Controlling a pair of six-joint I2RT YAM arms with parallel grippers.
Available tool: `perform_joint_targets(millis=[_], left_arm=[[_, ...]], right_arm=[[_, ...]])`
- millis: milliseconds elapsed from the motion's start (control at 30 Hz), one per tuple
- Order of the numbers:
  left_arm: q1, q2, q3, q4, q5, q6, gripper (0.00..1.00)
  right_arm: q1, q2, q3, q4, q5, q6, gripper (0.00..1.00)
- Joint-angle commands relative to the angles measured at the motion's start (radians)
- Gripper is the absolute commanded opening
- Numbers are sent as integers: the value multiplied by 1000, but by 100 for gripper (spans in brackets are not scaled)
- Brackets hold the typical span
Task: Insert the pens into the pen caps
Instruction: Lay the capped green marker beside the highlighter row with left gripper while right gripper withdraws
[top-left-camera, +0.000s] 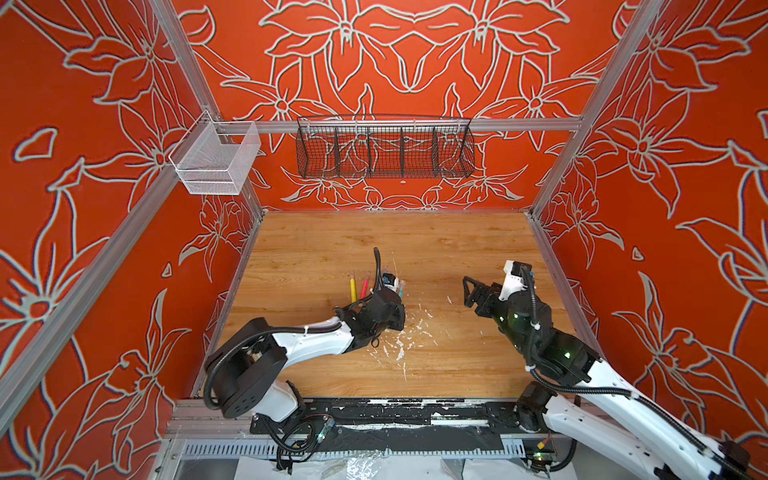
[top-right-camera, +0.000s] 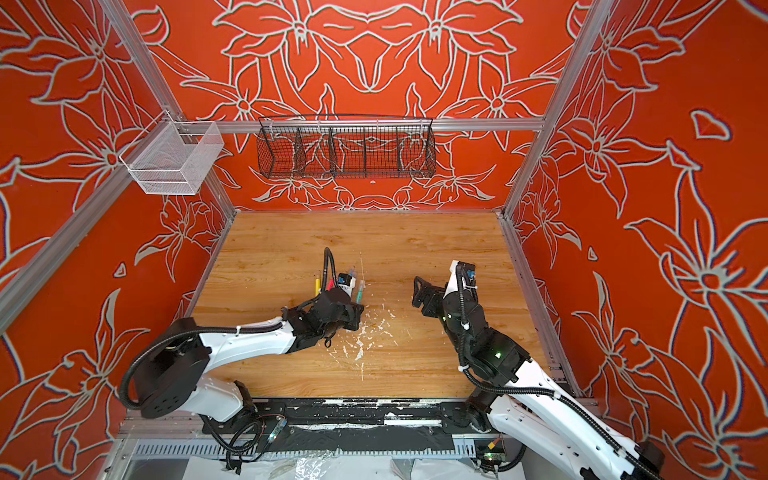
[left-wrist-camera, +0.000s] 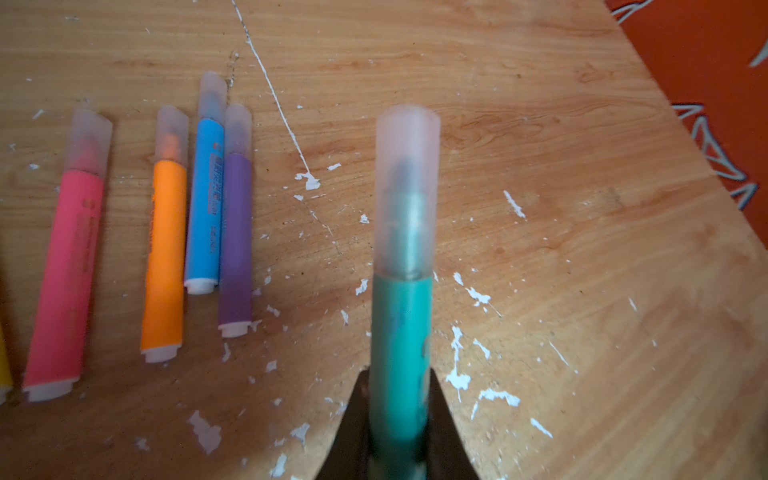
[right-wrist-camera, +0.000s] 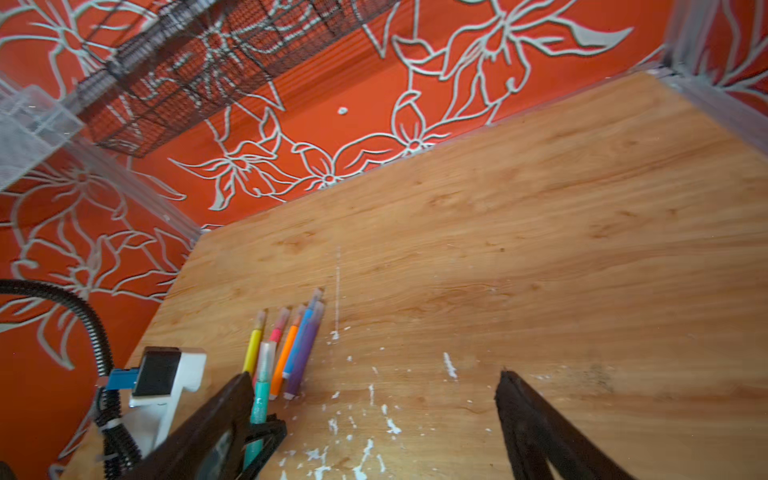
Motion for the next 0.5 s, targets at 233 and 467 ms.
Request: perform_joint_targets(millis=[233,467], left_arm=[[-2,279,253,-262,-208,-33,0],[16,463,443,-420,-260,20,0]], right_arm=[[-83,161,173,-246,1,-29,94],[-93,252,274,-171,99,-199,98]])
